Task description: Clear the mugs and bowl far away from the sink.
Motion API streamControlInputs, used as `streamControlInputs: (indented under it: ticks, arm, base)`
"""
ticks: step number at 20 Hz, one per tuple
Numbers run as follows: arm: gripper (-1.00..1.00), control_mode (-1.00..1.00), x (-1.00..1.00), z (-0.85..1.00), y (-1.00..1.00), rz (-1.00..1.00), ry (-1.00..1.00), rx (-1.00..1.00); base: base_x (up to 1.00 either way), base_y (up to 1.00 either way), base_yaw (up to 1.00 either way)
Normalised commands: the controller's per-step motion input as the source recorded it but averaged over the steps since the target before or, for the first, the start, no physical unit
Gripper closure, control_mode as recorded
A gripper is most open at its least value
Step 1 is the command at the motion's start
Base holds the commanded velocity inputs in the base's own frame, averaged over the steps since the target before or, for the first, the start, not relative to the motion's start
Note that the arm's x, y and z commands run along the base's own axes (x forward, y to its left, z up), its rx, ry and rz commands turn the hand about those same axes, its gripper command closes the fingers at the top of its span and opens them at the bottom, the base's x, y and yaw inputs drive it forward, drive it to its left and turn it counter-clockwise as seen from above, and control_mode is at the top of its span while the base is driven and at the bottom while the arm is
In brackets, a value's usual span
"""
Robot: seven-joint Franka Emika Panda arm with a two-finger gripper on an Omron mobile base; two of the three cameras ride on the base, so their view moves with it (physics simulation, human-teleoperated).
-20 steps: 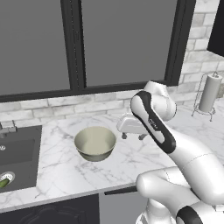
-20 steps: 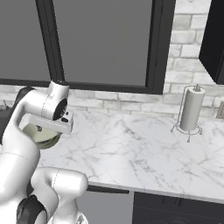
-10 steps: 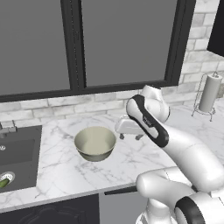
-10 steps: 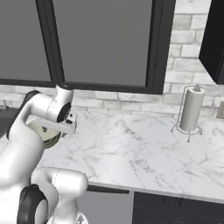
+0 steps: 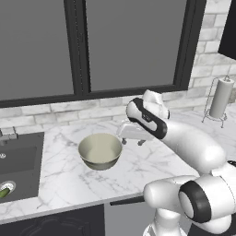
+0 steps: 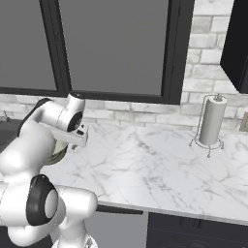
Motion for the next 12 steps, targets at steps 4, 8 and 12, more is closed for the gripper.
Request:
streamControlInputs:
  ticks: [4,8,12]
  arm:
    - [-1.00,-1.00,0.25,-0.17,0.20,0.00,0.00,0.00]
    - [-1.00,-1.00,0.27,-0.17,0.17,0.00,0.00,0.00]
    - [-1.00,-1.00,0.27,-0.24,0.13,0.00,0.00,0.00]
  base:
    - [0.00,0.00,0.00]
    - [0.00,0.00,0.00]
    - [0.00,0.00,0.00]
